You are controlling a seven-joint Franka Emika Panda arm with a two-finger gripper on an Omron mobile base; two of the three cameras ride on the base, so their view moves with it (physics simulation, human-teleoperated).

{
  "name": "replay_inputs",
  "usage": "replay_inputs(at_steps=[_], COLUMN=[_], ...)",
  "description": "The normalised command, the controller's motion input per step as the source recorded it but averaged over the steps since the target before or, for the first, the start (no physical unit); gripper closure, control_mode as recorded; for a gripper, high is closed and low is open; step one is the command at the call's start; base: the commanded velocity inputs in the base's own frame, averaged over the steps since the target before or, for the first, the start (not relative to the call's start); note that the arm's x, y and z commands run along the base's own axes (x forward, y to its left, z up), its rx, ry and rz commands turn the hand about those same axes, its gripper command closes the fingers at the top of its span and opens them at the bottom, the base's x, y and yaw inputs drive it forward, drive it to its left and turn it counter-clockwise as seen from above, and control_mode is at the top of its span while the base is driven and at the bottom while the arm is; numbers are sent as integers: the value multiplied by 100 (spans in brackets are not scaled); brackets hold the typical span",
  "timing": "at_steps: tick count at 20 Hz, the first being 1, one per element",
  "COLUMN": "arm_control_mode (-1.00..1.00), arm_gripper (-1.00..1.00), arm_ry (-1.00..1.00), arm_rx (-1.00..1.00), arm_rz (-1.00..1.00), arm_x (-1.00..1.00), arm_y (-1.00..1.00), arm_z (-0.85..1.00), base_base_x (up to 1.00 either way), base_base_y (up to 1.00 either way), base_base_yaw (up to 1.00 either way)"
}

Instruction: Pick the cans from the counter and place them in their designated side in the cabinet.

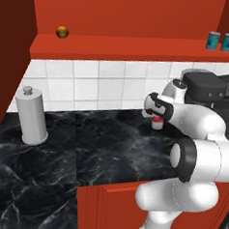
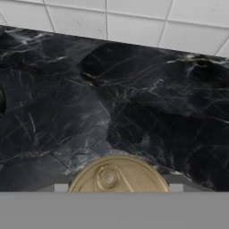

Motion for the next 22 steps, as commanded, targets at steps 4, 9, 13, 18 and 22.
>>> replay_inputs(at_steps=[4, 9, 13, 18, 22], arm_control_mode=[-100, -100, -100, -100, -100], arm_gripper=[100, 100, 100, 100, 100], arm_ry=[0, 0, 0, 0, 0], arm_rx=[0, 0, 0, 0, 0], arm_rz=[4, 4, 3, 3, 3], arm_x=[-15, -21, -24, -21, -23], arm_y=[-6, -7, -4, -7, -9], arm_z=[30, 27, 27, 28, 25], base_base_x=[0, 0, 0, 0, 0], base_base_y=[0, 0, 0, 0, 0], base_base_yaw=[0, 0, 0, 0, 0])
